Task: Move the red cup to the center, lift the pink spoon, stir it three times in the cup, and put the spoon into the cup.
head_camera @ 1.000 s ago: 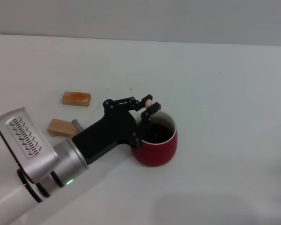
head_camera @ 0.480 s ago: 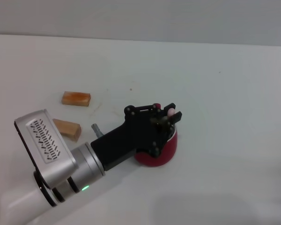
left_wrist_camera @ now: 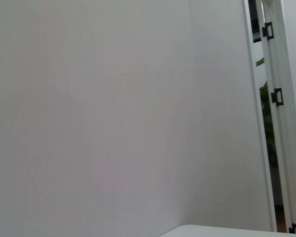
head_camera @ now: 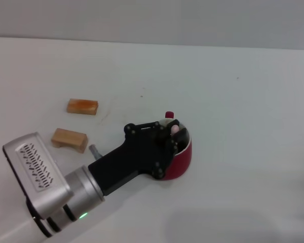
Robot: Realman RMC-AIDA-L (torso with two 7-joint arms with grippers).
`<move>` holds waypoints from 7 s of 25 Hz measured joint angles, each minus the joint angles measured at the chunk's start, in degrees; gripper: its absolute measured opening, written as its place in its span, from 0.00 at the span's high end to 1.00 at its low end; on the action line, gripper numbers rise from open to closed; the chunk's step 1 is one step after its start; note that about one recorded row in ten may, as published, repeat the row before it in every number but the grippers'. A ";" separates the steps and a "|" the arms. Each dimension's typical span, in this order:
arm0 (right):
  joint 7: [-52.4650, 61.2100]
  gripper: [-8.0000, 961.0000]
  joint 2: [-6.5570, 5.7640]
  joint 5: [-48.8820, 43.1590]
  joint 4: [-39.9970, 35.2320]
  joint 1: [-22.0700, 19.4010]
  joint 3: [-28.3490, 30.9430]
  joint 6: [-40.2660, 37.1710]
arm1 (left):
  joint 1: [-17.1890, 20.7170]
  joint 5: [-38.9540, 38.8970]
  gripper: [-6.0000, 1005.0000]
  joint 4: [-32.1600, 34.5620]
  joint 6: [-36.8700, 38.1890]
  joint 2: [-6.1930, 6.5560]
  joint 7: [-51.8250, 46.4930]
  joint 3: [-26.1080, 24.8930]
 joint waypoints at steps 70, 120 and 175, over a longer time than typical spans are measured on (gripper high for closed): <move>0.00 0.99 -0.09 0.00 0.12 1.16 -0.53 0.48 | 5.44 -0.30 0.79 0.55 1.51 0.28 3.70 -3.96; 0.00 0.99 0.00 -0.09 0.00 0.50 -0.64 0.39 | 5.30 -0.25 0.71 -1.08 -1.64 0.13 4.60 -4.69; -0.44 0.99 0.09 -0.09 -0.18 -0.14 -8.10 -19.28 | 6.45 -3.26 0.19 7.93 -8.13 -0.64 2.45 -36.30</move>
